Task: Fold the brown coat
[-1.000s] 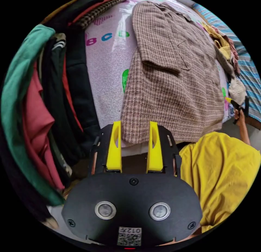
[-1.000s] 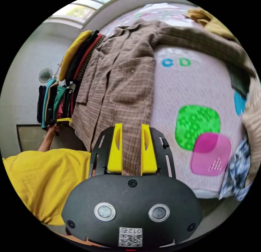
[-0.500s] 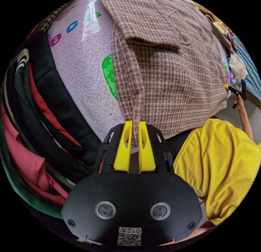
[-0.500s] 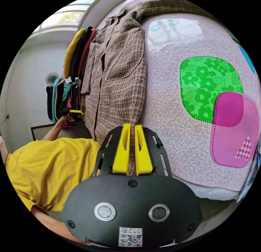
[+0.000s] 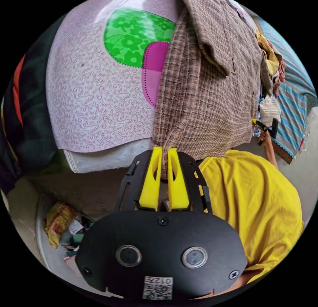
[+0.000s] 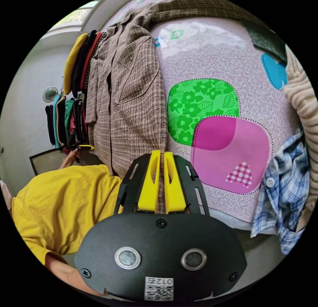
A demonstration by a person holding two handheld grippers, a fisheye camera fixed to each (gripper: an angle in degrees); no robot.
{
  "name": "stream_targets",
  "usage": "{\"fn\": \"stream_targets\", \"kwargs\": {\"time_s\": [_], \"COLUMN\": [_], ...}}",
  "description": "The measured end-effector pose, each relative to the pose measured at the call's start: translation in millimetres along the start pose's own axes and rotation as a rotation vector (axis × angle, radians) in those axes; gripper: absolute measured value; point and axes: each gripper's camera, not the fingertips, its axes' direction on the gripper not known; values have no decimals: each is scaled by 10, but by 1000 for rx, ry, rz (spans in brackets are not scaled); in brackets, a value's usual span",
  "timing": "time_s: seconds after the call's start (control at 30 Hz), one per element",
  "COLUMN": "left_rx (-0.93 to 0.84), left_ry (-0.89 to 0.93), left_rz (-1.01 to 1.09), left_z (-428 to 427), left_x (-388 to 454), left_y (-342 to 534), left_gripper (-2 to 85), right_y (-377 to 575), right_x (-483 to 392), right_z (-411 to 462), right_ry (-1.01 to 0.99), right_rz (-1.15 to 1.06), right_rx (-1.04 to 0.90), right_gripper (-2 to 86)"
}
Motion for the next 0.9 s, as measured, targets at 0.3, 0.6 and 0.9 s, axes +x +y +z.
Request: {"fn": "stream_targets", "kwargs": {"time_s": [0.3,0.6,0.9], "left_rx": [249,446,226], "left_ry": [-172,-114,-266], "left_rz": [37,57,81], "left_z": [-656,-1383,-969], "left_x": [349,783,962], "left_y": [498,350,-207], "left_gripper": [68,98,37], "right_y": [83,-160,-812], "right_x": [-234,-1488,-2937], "right_z": [301,522,2017], "right_ry": [170,367,218], "right_rz": [63,-196,-595], "right_rx": [78,304,108], "right_gripper": [53,21,47]}}
